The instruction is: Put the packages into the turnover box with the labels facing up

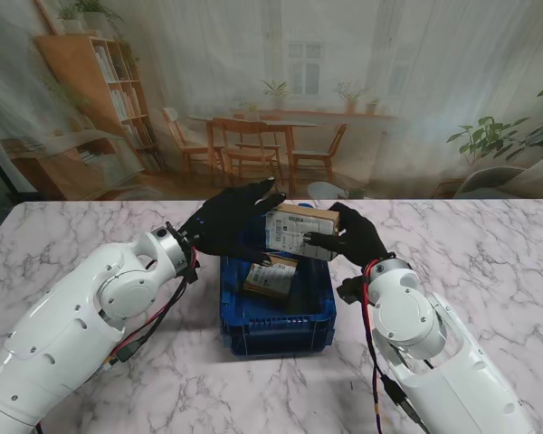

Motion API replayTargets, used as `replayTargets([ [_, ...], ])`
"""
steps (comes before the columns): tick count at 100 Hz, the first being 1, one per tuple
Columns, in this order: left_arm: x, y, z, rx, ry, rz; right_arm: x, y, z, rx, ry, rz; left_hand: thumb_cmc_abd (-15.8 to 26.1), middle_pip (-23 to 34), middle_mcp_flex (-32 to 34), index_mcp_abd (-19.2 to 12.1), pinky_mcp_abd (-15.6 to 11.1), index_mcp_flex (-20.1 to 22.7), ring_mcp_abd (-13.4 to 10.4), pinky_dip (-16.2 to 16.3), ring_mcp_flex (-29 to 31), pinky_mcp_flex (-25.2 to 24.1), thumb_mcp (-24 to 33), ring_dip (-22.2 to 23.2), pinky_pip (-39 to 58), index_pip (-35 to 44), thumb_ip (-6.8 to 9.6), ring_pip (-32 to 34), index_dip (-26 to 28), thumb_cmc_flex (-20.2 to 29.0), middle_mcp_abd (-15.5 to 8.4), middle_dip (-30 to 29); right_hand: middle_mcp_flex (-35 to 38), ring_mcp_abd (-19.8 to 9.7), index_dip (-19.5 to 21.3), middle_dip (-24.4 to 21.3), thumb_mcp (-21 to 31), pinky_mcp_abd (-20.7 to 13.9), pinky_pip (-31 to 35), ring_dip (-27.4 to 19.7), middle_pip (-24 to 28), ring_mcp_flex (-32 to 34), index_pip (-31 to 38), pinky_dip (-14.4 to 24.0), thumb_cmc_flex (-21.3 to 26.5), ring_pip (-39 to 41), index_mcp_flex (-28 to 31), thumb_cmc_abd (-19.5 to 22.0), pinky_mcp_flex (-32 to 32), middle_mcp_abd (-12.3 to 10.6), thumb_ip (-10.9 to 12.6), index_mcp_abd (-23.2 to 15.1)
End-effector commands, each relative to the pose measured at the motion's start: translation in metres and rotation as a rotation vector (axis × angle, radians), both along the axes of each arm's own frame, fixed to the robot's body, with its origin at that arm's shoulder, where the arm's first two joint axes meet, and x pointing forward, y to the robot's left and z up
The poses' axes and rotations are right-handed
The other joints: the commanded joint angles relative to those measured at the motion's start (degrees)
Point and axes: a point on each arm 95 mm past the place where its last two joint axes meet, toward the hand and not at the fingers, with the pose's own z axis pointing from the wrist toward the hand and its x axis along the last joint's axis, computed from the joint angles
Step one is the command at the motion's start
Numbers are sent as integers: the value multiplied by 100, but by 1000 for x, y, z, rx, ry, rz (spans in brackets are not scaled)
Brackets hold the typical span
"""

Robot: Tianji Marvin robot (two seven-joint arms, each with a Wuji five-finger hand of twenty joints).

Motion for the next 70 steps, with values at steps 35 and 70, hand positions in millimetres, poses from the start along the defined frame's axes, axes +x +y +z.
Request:
replayTargets([
  [35, 8, -27, -4, 88, -45, 26, 2, 16, 8, 39, 10, 12, -511, -145, -317, 388, -239, -274, -142, -156, -317, -138, 81, -178, -264, -181, -10, -192, -279, -191, 18, 67, 602, -268, -43, 33, 1052, -57, 132, -32, 1013, 271, 393, 86, 1473, 449, 34, 1009, -90, -425, 402, -509],
  [70, 13, -36, -9, 141, -72, 44, 2, 23, 5, 63, 47, 27, -544, -12, -231, 121, -332, -286, -166, 72, -214, -107, 436, 145, 201, -134, 435, 186, -344, 743, -237, 451, 617, -239, -112, 26, 1039, -31, 128, -37, 1045, 285, 371, 92, 1533, 516, 26, 1051, -100, -407, 415, -370],
])
